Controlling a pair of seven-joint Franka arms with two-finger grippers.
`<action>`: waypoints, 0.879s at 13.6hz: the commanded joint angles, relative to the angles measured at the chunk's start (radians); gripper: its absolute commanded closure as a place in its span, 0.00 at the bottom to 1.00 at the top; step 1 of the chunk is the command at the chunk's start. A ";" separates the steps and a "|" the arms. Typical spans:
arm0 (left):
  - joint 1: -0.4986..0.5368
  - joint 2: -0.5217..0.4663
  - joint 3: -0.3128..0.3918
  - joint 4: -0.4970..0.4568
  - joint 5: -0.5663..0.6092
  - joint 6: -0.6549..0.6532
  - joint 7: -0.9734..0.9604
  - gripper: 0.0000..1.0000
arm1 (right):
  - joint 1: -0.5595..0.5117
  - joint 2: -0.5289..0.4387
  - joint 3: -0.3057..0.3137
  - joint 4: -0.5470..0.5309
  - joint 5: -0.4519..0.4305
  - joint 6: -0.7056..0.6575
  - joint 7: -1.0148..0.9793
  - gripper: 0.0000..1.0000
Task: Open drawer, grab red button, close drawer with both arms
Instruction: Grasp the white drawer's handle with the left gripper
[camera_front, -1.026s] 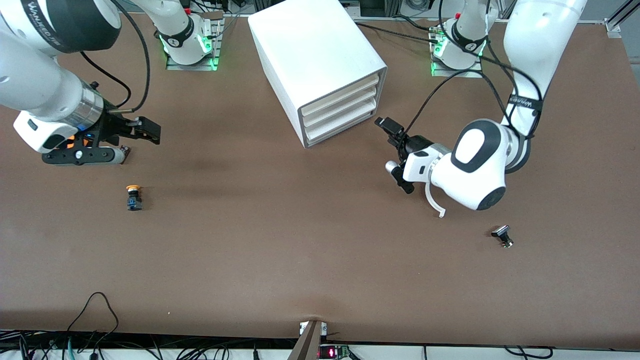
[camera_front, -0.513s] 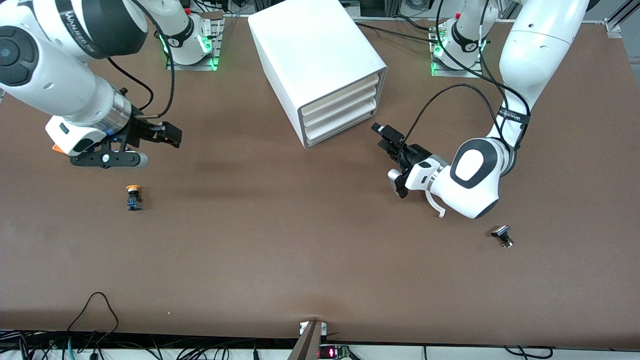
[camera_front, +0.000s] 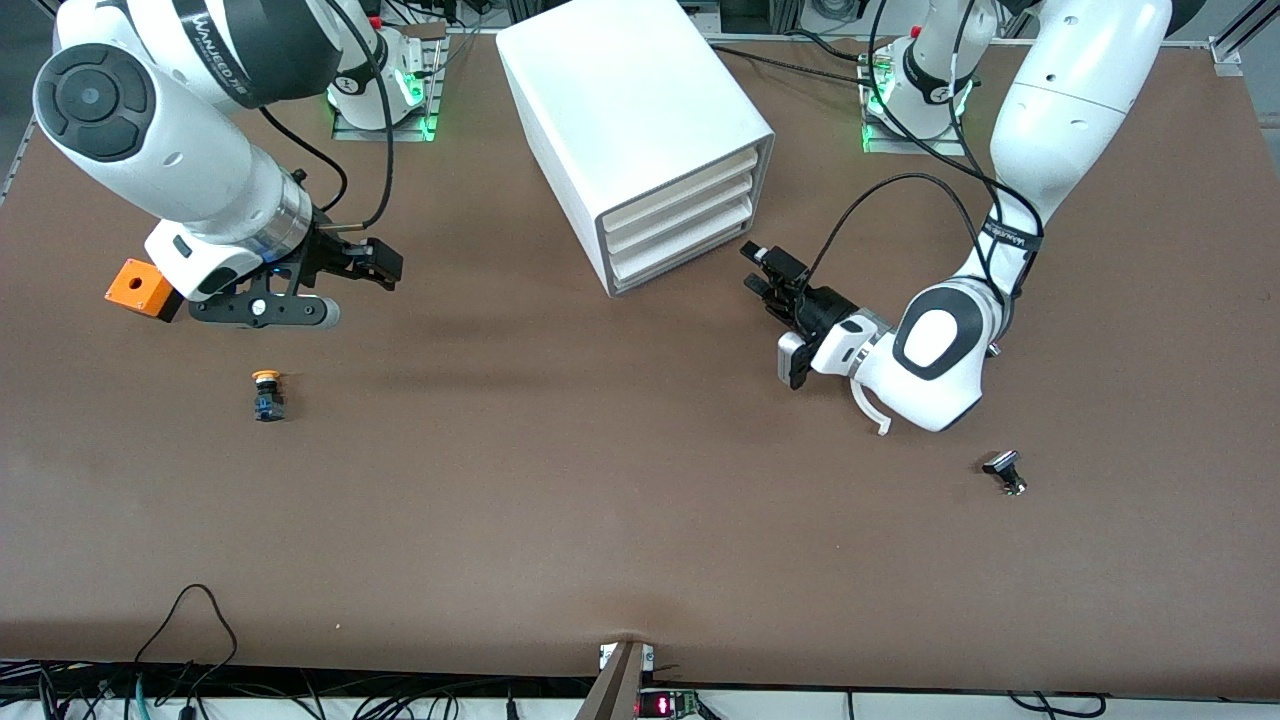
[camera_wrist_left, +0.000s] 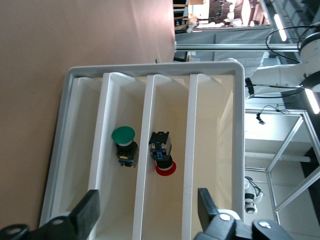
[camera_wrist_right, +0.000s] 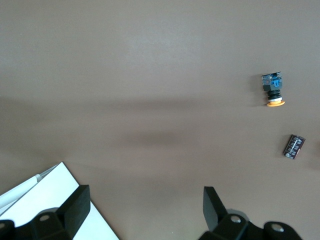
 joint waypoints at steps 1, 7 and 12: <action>0.010 -0.025 -0.005 -0.115 -0.068 0.025 0.087 0.22 | 0.027 0.003 -0.007 -0.002 0.009 0.011 0.028 0.00; 0.032 -0.034 -0.007 -0.258 -0.131 0.039 0.253 0.54 | 0.057 0.007 -0.007 -0.002 0.015 0.011 0.092 0.00; 0.010 -0.056 -0.024 -0.318 -0.169 0.045 0.253 0.49 | 0.105 0.007 -0.007 0.003 0.010 0.011 0.147 0.00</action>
